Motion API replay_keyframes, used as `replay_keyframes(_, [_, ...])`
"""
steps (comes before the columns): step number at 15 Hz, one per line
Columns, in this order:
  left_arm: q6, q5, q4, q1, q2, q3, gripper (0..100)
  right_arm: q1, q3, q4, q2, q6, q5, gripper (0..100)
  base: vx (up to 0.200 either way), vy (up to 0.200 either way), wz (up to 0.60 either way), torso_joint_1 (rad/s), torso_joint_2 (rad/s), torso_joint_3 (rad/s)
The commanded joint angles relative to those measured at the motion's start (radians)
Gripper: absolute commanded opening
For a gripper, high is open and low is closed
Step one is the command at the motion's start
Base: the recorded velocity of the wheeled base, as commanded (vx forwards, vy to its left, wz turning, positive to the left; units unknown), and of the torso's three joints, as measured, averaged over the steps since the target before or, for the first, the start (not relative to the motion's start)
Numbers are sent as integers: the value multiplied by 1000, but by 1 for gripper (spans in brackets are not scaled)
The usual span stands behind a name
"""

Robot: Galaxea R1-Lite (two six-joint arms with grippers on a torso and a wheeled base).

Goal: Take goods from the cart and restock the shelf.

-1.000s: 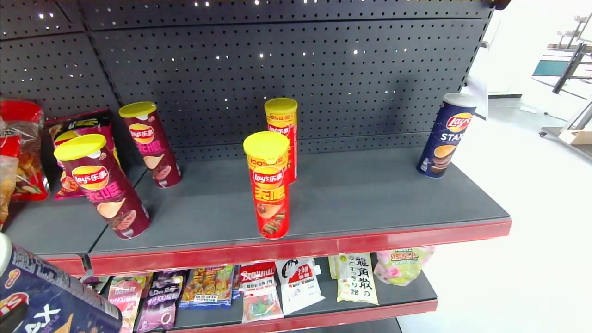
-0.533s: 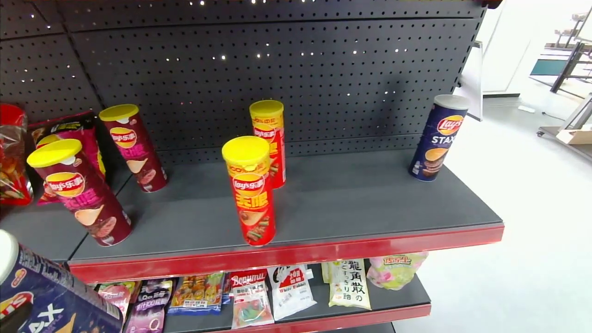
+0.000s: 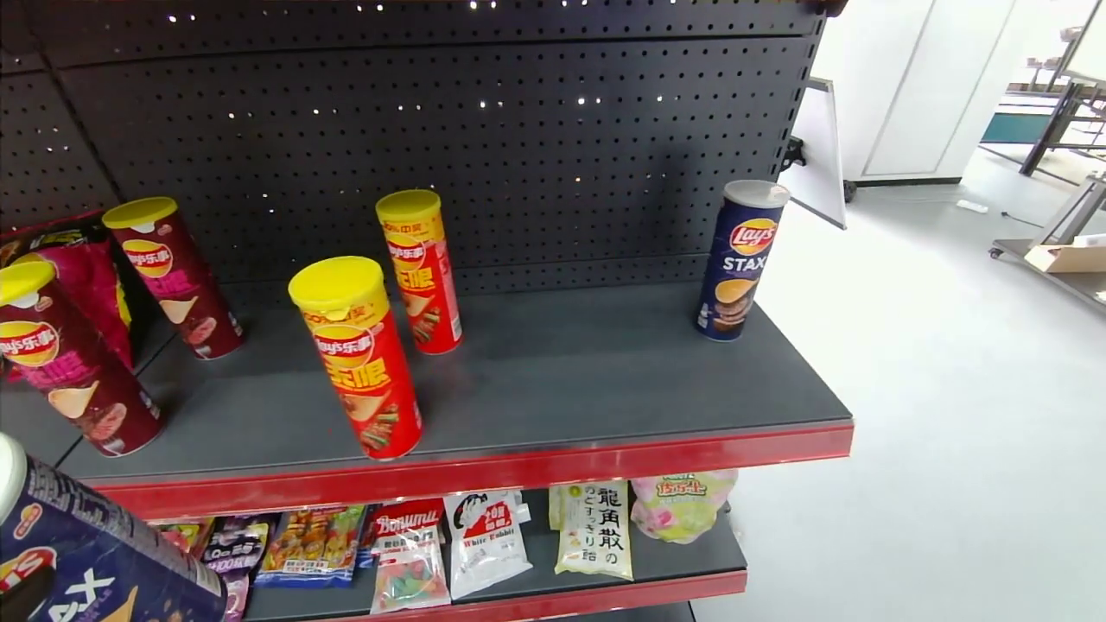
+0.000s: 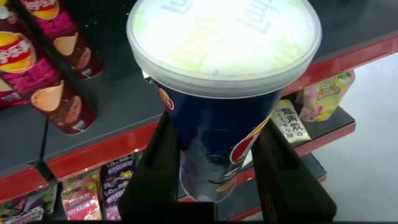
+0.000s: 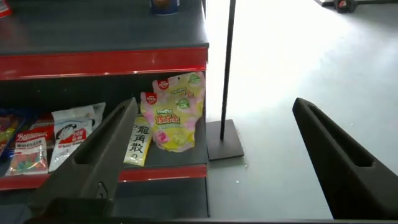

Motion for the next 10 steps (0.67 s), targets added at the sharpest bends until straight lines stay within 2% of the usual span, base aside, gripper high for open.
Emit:
replay_keyframes(1, [2,0,0,0,-4,2,0,0,0,0,1,-1,1,100,0,-200,0,7,2,2])
replay_keyframes(3, [17,0,0,0,-21,14,0,0,0,0,1,-1,1,100,0,-200,0,5,2,2])
replay_keyframes(7, [19,-1,0,0,-44,14,0,2,-2,2,1,-5,1,100,0,0,0,0,0,0])
replay_keyframes(9, [6,-6,2,-1,-52,-1,0,2,-3,2,1,-11,36,100,0,0,0,0,0,0])
replay_keyframes(10, [-13,-15,2,-1,-49,-9,0,2,-2,2,1,-14,39,100,0,0,0,0,0,0])
